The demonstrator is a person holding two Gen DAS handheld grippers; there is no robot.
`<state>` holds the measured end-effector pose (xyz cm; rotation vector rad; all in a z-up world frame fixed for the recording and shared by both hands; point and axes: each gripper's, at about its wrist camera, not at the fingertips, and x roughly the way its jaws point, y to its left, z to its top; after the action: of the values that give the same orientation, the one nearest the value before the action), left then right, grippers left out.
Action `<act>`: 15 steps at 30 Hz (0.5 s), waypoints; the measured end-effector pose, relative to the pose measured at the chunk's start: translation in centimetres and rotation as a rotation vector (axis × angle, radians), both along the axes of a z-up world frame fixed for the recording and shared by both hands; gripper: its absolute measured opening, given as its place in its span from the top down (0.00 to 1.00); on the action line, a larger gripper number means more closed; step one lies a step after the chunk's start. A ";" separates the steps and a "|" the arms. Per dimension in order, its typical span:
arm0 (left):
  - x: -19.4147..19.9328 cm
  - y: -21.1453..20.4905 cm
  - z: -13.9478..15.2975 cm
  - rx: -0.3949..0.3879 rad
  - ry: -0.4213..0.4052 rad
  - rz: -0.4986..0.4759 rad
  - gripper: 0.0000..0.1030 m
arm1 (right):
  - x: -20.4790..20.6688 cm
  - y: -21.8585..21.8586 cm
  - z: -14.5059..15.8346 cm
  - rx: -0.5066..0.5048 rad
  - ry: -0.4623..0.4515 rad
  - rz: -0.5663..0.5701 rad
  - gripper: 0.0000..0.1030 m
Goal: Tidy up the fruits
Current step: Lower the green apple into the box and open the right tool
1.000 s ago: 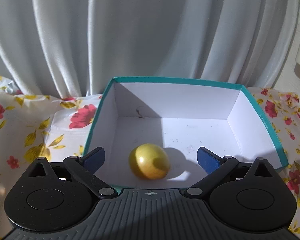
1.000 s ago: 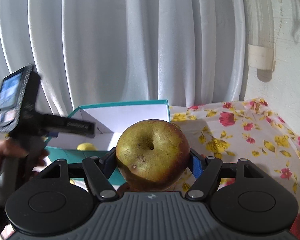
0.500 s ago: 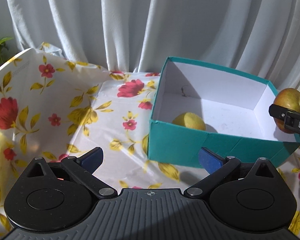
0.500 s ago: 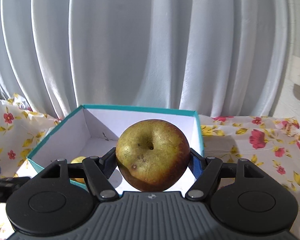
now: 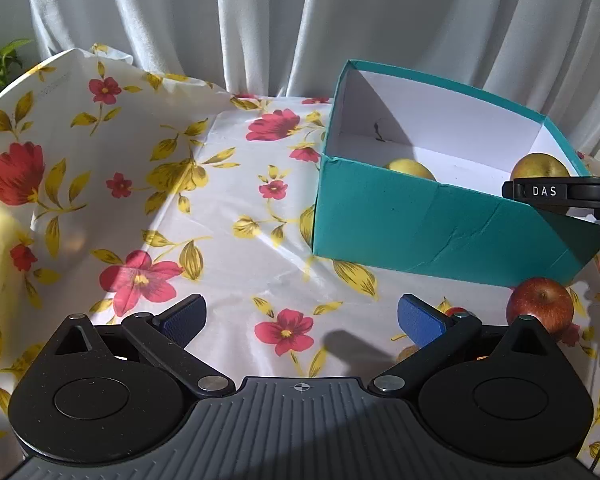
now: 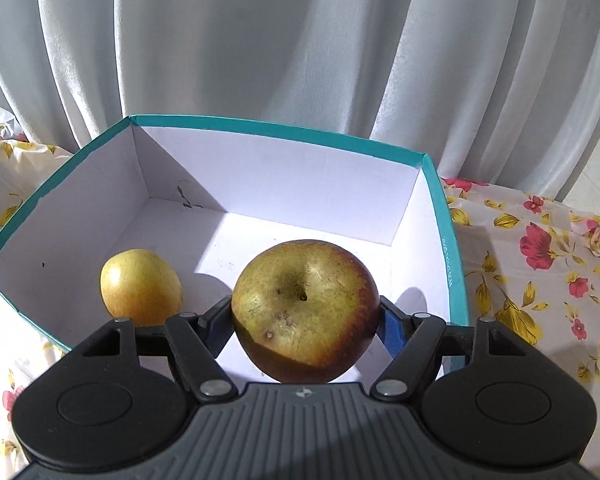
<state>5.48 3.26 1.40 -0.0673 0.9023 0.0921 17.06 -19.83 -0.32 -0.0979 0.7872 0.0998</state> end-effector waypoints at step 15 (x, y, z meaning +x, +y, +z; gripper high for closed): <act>-1.5 -3.2 -2.3 0.025 -0.019 -0.166 0.00 | -18.2 -4.3 4.2 0.304 -0.532 -0.008 0.00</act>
<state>4.00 0.01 -0.87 0.0298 0.8847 -0.0520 -1.19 -24.08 3.89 0.1629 0.2356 0.1754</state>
